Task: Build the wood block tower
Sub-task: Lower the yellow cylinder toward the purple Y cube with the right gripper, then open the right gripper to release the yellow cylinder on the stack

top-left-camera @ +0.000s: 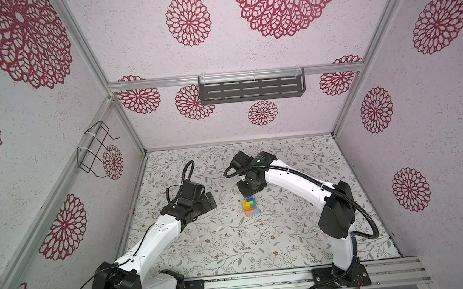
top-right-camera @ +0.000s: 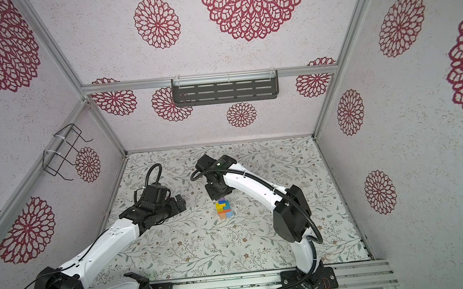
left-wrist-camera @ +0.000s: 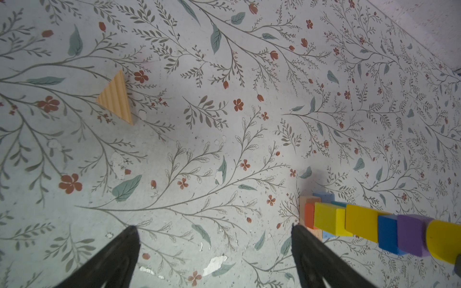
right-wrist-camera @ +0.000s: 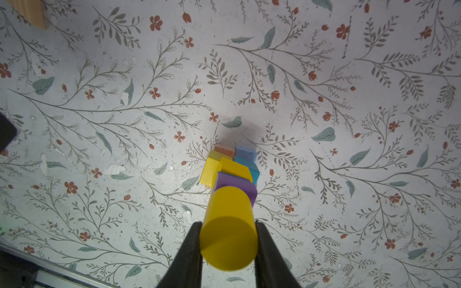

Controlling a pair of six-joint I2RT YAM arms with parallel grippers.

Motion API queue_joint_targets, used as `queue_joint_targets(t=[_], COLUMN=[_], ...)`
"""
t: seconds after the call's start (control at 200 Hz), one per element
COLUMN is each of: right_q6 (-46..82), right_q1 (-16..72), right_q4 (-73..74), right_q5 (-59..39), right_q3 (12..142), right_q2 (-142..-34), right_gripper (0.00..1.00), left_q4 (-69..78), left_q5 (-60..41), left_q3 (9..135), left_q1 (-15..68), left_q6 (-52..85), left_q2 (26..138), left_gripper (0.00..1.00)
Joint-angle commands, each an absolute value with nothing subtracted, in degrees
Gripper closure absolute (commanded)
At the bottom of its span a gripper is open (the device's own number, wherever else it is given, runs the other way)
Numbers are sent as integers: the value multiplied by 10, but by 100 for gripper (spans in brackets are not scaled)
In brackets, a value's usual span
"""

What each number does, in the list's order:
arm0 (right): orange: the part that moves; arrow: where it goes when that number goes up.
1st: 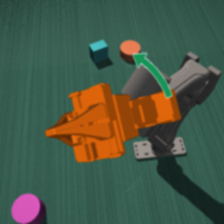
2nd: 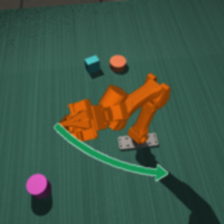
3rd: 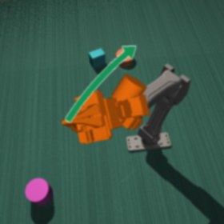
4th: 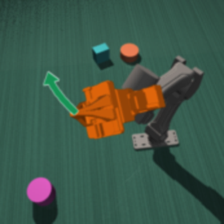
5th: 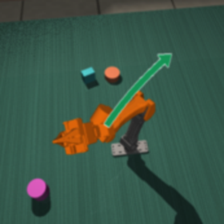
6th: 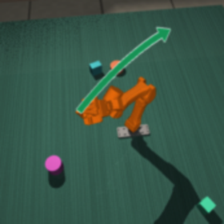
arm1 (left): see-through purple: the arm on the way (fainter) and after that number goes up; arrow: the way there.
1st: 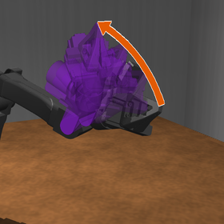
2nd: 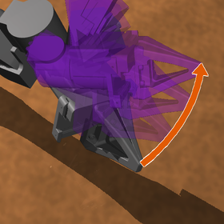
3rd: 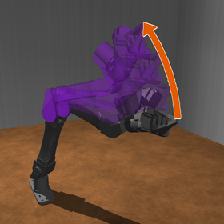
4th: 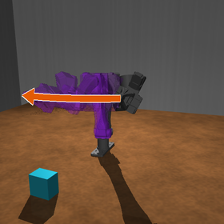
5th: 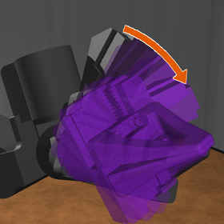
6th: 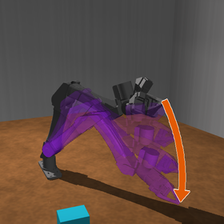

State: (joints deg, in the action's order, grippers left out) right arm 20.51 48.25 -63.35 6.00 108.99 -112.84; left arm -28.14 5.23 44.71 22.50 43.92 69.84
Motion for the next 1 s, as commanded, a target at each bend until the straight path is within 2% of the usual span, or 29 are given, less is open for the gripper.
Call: queue_joint_targets(t=[0.0,0.22,0.71,0.886,0.996], right_q6=[199,199,192,186,181], right_q1=[479,479,479,479,479], right_q4=[-649,-650,-650,-635,-617], right_q5=[73,79,90,83,76], right_q3=[1113,1113,1111,1099,1085], right_q2=[-1129,-1126,-1110,-1090,-1068], right_gripper=[70,56,48,36,32], left_q4=[-275,-280,-295,-303,-311], left_q5=[59,61,65,66,70], left_q3=[449,452,465,474,481], left_q1=[222,222,219,218,218], left_q6=[435,434,433,429,429], left_q2=[701,699,694,692,686], left_gripper=[3,3,3,3,3])
